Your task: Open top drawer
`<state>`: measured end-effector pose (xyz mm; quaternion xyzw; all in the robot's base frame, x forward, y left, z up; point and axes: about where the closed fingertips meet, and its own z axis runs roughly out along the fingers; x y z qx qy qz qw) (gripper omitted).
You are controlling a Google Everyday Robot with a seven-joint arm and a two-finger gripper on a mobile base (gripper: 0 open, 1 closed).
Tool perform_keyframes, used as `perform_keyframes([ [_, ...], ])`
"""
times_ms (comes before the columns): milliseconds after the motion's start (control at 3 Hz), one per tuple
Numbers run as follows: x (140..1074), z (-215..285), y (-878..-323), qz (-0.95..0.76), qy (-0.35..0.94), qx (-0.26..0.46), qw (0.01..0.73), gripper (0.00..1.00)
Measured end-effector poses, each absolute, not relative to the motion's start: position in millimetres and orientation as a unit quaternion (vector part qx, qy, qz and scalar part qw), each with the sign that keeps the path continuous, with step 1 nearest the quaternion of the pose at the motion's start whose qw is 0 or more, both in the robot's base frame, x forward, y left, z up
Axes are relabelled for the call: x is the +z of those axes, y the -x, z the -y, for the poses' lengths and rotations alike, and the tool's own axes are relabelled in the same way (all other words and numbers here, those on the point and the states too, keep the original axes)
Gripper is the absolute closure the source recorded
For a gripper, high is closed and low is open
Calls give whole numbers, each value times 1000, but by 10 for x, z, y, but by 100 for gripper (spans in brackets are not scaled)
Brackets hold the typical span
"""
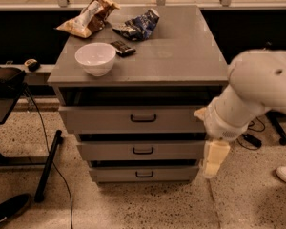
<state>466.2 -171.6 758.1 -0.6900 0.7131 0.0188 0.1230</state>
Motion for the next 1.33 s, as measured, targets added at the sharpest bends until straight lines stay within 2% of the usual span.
perform_keyframes([
  [333,7143,1762,-4715,-711,681,28,170,0],
  [1000,7017,1794,-4944,-714,667,13,210,0],
  [1333,6873,1854,-5293,-723,649,-18,236,0],
])
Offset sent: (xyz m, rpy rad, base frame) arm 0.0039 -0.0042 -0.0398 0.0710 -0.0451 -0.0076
